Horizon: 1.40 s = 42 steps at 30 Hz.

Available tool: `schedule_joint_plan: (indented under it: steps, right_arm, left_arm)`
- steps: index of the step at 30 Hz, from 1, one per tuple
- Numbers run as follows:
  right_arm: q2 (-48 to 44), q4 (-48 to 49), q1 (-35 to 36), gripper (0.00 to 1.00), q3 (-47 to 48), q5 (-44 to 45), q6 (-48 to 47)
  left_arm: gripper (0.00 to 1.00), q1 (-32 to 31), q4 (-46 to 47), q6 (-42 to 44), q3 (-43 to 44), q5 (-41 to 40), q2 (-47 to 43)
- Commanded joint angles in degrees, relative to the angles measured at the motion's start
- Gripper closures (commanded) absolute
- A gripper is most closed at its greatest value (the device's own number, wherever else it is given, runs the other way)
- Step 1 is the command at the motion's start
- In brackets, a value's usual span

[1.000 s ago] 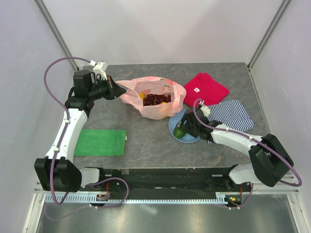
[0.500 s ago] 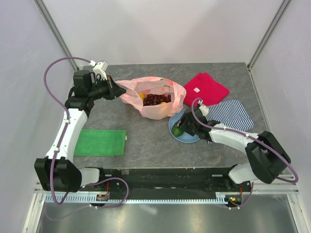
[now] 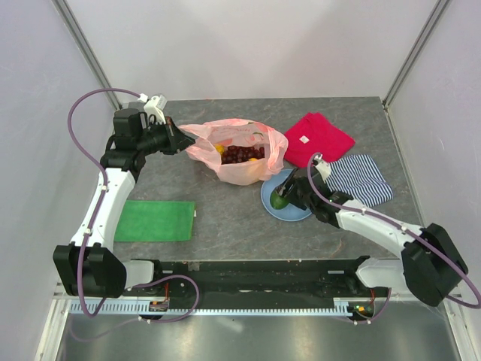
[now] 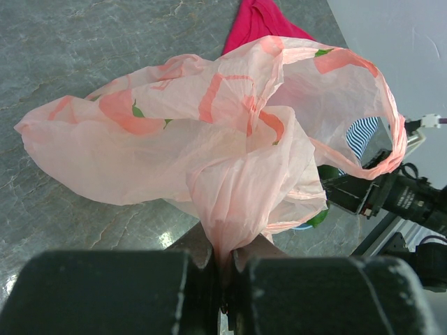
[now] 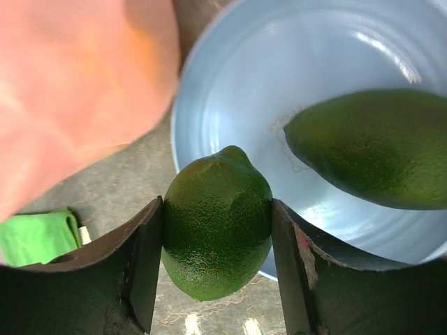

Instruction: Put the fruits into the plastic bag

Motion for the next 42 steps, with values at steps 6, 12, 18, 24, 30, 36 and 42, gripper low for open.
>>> schedule_joint_plan:
  steps: [6,12,18,24,30,36,42]
  right_arm:
    - [-1.67,-0.41,0.90,1.00,0.98,0.11,-7.36]
    - [-3.25,5.03,7.75,1.00,3.79,1.51,-15.17]
    - [-6.85,14.87,12.07,1.00,4.15,0.29,-22.65]
    - [-6.16,21.92,12.16,1.00,7.83,-4.90,-30.55]
    - [1.74,15.07,11.81,1.00,22.23,0.99,-33.19]
    - [10.44,9.45,9.61,1.00,34.62,2.39,-36.10]
    - [22.66,-5.92,8.82,1.00,50.35,5.64,-38.65]
  left_arm:
    - [0.98,0.30,1.57,-0.68,0.65,1.55,-0.64]
    - [0.99,0.30,1.48,-0.68,0.65,1.55,-0.64]
    - [0.98,0.30,1.48,-0.68,0.65,1.55,-0.72]
    - [0.98,0.30,1.57,-0.60,0.65,1.46,-0.64]
    - [0.99,0.30,1.57,-0.60,0.56,1.37,-0.64]
    - [0.98,0.30,1.48,-0.68,0.57,1.55,-0.37]
    - [0.98,0.30,1.57,-0.60,0.56,1.46,-0.29]
